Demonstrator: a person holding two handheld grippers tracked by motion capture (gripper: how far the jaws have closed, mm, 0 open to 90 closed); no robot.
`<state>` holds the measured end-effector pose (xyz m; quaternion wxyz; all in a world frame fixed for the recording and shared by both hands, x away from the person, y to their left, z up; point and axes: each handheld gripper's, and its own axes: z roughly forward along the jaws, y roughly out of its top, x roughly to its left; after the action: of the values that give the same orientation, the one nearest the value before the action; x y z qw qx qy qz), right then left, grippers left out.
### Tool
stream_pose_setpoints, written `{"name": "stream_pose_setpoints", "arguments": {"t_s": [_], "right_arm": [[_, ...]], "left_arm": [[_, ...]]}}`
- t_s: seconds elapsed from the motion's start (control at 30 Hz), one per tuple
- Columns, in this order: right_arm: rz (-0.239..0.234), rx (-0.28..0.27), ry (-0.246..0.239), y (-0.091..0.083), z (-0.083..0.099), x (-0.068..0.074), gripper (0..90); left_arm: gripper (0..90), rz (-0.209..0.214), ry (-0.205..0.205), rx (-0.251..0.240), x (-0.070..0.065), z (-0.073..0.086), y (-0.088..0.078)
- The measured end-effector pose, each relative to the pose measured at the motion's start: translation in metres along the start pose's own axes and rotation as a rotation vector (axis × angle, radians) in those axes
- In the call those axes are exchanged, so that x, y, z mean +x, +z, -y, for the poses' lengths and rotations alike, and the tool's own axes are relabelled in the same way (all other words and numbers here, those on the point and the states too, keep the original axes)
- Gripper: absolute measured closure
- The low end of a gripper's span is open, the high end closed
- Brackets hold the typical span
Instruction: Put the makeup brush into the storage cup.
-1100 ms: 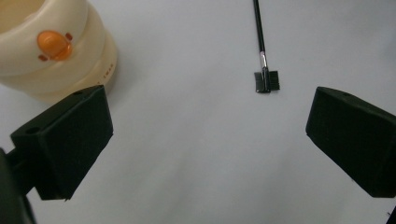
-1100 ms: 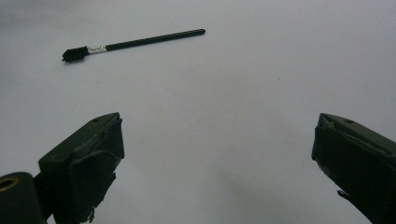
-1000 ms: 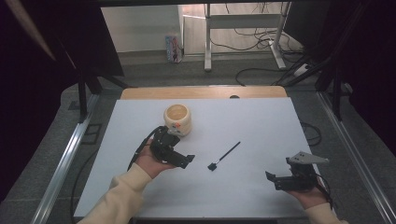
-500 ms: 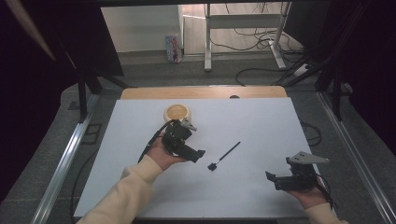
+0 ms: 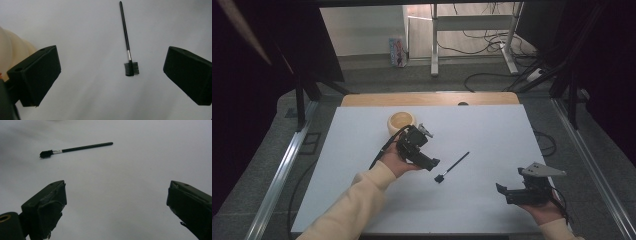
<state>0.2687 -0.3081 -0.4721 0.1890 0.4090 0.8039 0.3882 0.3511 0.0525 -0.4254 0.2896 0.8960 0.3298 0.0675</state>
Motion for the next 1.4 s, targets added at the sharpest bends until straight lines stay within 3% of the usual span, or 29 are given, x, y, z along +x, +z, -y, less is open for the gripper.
{"name": "stream_pose_setpoints", "arguments": {"t_s": [0.57,1.4], "right_arm": [[0.002,0.003,0.001,0.000,0.000,-0.001,2.9],[0.003,0.007,0.008,0.001,0.001,-0.002,3.0]], "left_arm": [[2.4,0.017,0.020,0.067,-0.003,-0.016,0.025],[5.1,0.022,0.080,0.149,-0.020,-0.035,0.065]]}}
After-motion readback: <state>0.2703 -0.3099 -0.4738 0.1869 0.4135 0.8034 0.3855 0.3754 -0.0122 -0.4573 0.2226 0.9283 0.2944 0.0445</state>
